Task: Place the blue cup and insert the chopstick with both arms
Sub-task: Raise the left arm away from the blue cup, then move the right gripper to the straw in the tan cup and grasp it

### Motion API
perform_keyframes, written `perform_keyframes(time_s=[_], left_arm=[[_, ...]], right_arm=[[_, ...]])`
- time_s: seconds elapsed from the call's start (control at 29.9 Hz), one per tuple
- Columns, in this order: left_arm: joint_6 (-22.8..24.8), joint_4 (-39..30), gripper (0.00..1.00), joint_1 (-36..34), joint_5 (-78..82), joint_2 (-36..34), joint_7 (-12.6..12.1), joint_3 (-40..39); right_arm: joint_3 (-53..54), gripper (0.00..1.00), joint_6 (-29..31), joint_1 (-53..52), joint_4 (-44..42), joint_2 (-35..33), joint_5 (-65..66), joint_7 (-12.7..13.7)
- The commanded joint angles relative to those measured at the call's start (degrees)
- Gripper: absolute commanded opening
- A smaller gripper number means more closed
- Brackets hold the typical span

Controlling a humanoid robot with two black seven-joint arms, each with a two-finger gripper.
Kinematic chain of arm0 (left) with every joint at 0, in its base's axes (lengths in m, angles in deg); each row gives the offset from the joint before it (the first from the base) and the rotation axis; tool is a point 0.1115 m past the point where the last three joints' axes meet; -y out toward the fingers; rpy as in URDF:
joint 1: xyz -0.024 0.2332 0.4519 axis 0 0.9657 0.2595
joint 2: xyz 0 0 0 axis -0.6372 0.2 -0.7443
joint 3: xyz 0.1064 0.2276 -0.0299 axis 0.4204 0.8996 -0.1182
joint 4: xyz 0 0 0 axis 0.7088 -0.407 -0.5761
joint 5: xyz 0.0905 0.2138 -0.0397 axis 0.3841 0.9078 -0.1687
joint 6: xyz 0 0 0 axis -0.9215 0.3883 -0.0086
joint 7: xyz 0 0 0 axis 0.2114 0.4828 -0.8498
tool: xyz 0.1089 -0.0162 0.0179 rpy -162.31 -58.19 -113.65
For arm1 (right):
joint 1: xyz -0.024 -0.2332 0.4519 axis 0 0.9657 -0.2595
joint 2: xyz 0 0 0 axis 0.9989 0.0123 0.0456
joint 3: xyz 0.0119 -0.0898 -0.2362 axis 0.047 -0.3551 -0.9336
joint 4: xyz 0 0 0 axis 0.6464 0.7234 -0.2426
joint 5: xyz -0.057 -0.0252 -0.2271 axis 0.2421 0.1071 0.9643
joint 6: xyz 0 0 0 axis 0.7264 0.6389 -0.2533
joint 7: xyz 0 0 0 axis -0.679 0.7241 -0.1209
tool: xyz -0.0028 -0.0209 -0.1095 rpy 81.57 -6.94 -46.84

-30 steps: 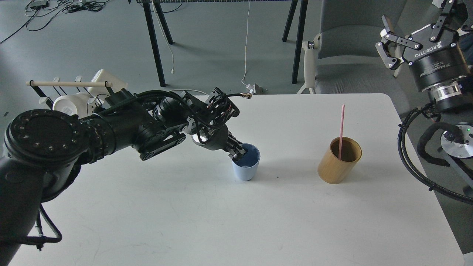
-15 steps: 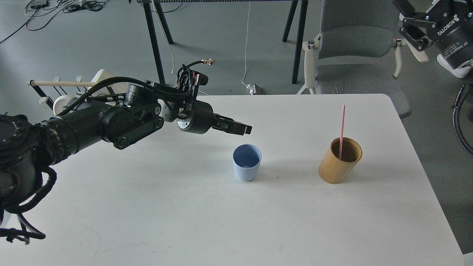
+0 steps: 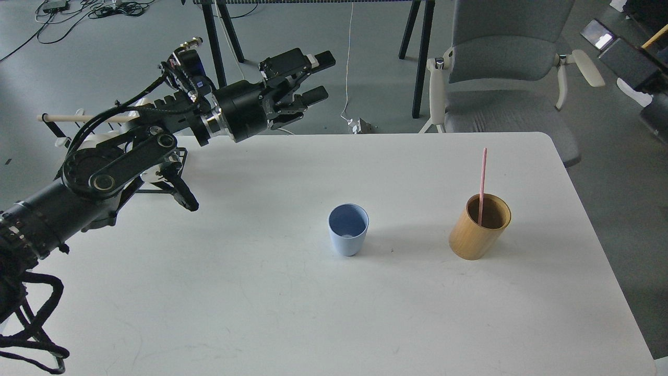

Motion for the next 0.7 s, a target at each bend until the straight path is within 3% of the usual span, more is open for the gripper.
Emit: perform_keyframes(time_s=[0.0,0.37,0.57,0.67], left_arm=[[0.2,-3.3,0.92,2.4,-2.7,-0.2,0.0,-5.4],[1.4,-3.9,0.93,5.8,-9.1,-0.4,0.0,-10.2],[1.4,-3.7,0.94,7.3,-9.1,-0.4,0.0,-10.2],[1.4,-3.7,0.94,7.4,-9.1,-0.4,0.0,-10.2]], right_arm=[[-5.8,0.99,-3.7,0.4,-3.1,3.5,1.7,0.0],[-9.5,0.94,-3.7,7.0,-17.7,20.8,7.4,0.0],[-10.4,0.92,-3.7,7.9,-21.3,25.8,7.7,0.0],[-10.9,0.86,-3.7,7.8,-22.1,27.5,7.7,0.0]])
